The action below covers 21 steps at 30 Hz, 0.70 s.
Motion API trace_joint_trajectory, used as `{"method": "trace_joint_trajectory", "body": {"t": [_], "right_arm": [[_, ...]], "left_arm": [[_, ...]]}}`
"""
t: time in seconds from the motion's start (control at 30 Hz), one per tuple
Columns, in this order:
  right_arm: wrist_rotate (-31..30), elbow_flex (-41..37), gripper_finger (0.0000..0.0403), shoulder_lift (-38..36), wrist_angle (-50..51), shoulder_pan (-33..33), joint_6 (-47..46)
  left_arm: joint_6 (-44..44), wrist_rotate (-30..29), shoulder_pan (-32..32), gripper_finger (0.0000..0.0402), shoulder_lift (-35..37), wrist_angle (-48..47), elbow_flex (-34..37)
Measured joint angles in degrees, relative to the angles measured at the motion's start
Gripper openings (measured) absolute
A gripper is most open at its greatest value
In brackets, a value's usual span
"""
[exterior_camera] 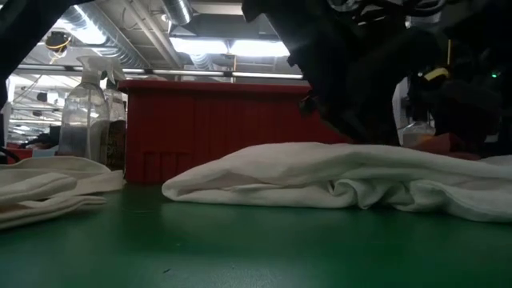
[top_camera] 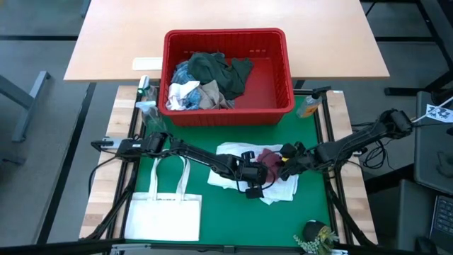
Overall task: Fold Laundry from Bin
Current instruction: Stack the folded pink underwear on top of the folded white polo shirt
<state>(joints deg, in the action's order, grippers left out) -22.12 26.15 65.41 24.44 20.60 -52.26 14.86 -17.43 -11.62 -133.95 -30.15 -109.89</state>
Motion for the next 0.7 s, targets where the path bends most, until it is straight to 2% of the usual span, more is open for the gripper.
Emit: {"method": "trace_joint_trajectory", "body": {"t": [0.27, 0.5, 0.7], "right_arm": [[1.7, 3.6, 0.0154, -3.6, 2.5, 0.0, 2.9], [2.9, 9.9, 0.0154, -6.2, 2.6, 0.1, 6.0], [5.2, 12.3, 0.0154, -6.3, 2.6, 0.1, 7.6]], "left_arm": [[1.5, 0.4, 0.0, 0.0121, 0.8, -0.4, -0.3], [1.4, 0.4, 0.2, 0.0121, 1.7, -1.1, -4.2], [1.1, 0.2, 0.7, 0.0121, 1.9, -1.4, -6.6]]}}
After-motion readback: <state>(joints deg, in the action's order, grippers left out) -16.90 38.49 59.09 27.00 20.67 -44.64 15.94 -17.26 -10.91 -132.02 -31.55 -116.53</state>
